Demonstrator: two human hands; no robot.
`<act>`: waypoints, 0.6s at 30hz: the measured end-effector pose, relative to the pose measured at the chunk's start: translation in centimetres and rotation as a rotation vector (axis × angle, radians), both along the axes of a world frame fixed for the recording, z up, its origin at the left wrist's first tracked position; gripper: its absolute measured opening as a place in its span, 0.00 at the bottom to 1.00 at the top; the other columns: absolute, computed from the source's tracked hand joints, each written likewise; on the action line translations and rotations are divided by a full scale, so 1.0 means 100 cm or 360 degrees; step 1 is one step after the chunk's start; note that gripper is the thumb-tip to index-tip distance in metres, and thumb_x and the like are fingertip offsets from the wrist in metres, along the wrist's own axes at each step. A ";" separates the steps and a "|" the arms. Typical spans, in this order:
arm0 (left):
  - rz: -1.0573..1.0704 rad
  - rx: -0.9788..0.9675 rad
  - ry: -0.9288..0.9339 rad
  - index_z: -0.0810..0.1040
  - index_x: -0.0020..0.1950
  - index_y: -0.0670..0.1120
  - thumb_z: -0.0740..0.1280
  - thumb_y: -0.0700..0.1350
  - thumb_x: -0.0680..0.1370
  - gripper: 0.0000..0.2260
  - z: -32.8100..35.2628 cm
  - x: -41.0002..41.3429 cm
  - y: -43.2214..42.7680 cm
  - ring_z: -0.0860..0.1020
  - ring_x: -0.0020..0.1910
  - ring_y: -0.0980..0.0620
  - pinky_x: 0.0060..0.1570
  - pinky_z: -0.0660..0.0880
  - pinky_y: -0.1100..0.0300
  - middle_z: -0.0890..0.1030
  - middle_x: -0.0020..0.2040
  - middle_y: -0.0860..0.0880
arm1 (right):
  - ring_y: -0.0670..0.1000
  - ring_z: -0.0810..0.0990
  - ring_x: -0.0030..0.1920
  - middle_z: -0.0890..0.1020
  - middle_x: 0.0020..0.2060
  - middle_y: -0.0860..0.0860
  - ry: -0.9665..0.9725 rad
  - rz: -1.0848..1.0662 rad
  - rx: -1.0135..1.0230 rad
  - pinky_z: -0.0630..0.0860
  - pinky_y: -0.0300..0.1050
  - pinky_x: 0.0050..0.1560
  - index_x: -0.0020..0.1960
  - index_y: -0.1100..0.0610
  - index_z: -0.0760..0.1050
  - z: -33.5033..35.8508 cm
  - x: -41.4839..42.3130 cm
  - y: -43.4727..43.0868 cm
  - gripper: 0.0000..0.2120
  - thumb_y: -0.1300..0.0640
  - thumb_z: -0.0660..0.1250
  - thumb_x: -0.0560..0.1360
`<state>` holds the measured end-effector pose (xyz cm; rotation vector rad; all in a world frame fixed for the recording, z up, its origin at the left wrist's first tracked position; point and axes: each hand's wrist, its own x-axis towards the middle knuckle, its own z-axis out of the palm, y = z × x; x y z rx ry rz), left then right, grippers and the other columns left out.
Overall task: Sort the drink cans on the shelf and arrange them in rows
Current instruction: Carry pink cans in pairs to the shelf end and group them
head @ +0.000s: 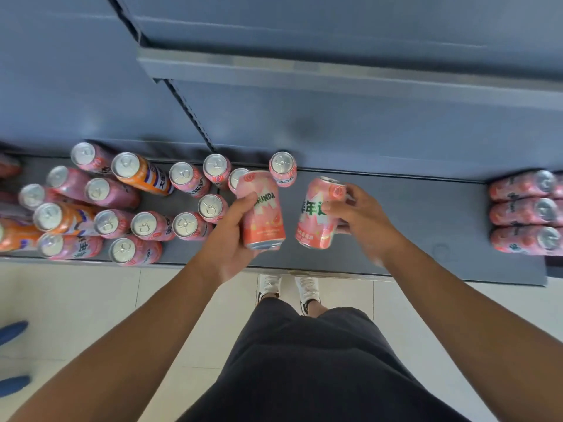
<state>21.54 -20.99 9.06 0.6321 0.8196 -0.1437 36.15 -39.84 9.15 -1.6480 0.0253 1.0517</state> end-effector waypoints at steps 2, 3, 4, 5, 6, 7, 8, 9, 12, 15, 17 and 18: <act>-0.0070 0.0036 0.0005 0.76 0.62 0.48 0.72 0.55 0.73 0.21 0.007 0.002 -0.001 0.82 0.48 0.50 0.48 0.80 0.51 0.83 0.50 0.47 | 0.56 0.84 0.51 0.84 0.53 0.54 0.0120 -0.0037 0.0082 0.81 0.55 0.55 0.61 0.51 0.76 0.008 -0.003 0.000 0.20 0.52 0.71 0.70; -0.0083 0.0046 -0.0001 0.77 0.61 0.48 0.76 0.56 0.69 0.24 0.011 0.004 -0.001 0.83 0.47 0.50 0.47 0.81 0.51 0.83 0.50 0.47 | 0.57 0.84 0.52 0.83 0.55 0.57 0.0205 -0.0075 0.0140 0.80 0.56 0.55 0.62 0.51 0.76 0.012 -0.005 0.001 0.20 0.49 0.70 0.71; -0.0073 0.0049 -0.0006 0.77 0.60 0.47 0.79 0.56 0.66 0.27 0.014 0.005 0.001 0.83 0.46 0.49 0.46 0.82 0.50 0.83 0.50 0.45 | 0.57 0.83 0.54 0.82 0.57 0.59 0.0292 -0.0117 0.0196 0.80 0.57 0.57 0.63 0.51 0.76 0.016 -0.007 0.003 0.20 0.47 0.68 0.73; -0.0055 0.0048 -0.0008 0.77 0.60 0.46 0.79 0.55 0.66 0.26 0.018 0.006 0.003 0.84 0.46 0.47 0.47 0.82 0.49 0.83 0.49 0.44 | 0.56 0.83 0.55 0.82 0.58 0.60 0.0361 -0.0169 0.0238 0.79 0.58 0.58 0.63 0.52 0.76 0.021 -0.009 0.005 0.19 0.45 0.66 0.76; -0.0042 0.0050 -0.0005 0.77 0.60 0.45 0.76 0.53 0.69 0.23 0.021 0.007 0.006 0.84 0.47 0.46 0.50 0.82 0.46 0.83 0.50 0.43 | 0.55 0.83 0.56 0.83 0.57 0.58 0.0408 -0.0223 0.0260 0.80 0.58 0.58 0.63 0.52 0.76 0.027 -0.012 0.008 0.18 0.43 0.63 0.79; -0.0045 0.0043 0.0010 0.76 0.61 0.45 0.72 0.50 0.71 0.21 0.025 0.009 0.009 0.83 0.49 0.43 0.54 0.80 0.43 0.83 0.51 0.42 | 0.54 0.84 0.55 0.84 0.55 0.56 0.0437 -0.0277 0.0272 0.80 0.57 0.57 0.63 0.52 0.76 0.033 -0.014 0.010 0.18 0.42 0.60 0.80; -0.0057 0.0047 0.0020 0.75 0.63 0.45 0.71 0.49 0.72 0.21 0.028 0.010 0.011 0.83 0.52 0.42 0.58 0.78 0.41 0.84 0.52 0.41 | 0.53 0.84 0.53 0.85 0.54 0.54 0.0434 -0.0314 0.0278 0.80 0.56 0.56 0.63 0.52 0.75 0.037 -0.016 0.012 0.19 0.41 0.59 0.80; -0.0077 0.0049 0.0026 0.75 0.65 0.45 0.71 0.48 0.72 0.22 0.031 0.011 0.013 0.82 0.54 0.41 0.59 0.77 0.41 0.84 0.53 0.42 | 0.53 0.84 0.53 0.85 0.54 0.53 0.0411 -0.0329 0.0273 0.80 0.56 0.56 0.64 0.52 0.75 0.040 -0.018 0.013 0.19 0.42 0.60 0.80; -0.0153 0.0033 -0.0008 0.77 0.65 0.46 0.70 0.50 0.72 0.22 0.038 0.015 0.015 0.83 0.53 0.46 0.58 0.76 0.47 0.85 0.55 0.45 | 0.52 0.85 0.52 0.85 0.53 0.53 0.0304 -0.0344 0.0240 0.82 0.52 0.52 0.62 0.52 0.74 0.048 -0.025 0.013 0.13 0.51 0.67 0.78; -0.0281 0.0046 -0.0065 0.78 0.63 0.47 0.68 0.52 0.72 0.20 0.045 0.020 0.014 0.84 0.47 0.49 0.53 0.77 0.48 0.85 0.51 0.46 | 0.53 0.85 0.51 0.85 0.53 0.54 0.0167 -0.0388 0.0183 0.82 0.52 0.51 0.61 0.53 0.74 0.054 -0.030 0.010 0.14 0.57 0.71 0.76; -0.0350 0.0064 -0.0089 0.77 0.65 0.45 0.68 0.54 0.74 0.23 0.048 0.023 0.012 0.84 0.46 0.45 0.49 0.79 0.46 0.84 0.50 0.44 | 0.53 0.85 0.52 0.85 0.53 0.54 0.0072 -0.0428 0.0149 0.82 0.53 0.54 0.61 0.53 0.75 0.060 -0.034 0.008 0.16 0.57 0.73 0.75; -0.0391 0.0086 -0.0098 0.76 0.66 0.45 0.67 0.56 0.74 0.24 0.050 0.026 0.011 0.83 0.46 0.44 0.48 0.80 0.45 0.84 0.51 0.43 | 0.53 0.85 0.52 0.85 0.53 0.53 0.0028 -0.0459 0.0136 0.82 0.52 0.54 0.60 0.53 0.75 0.062 -0.036 0.006 0.16 0.56 0.73 0.75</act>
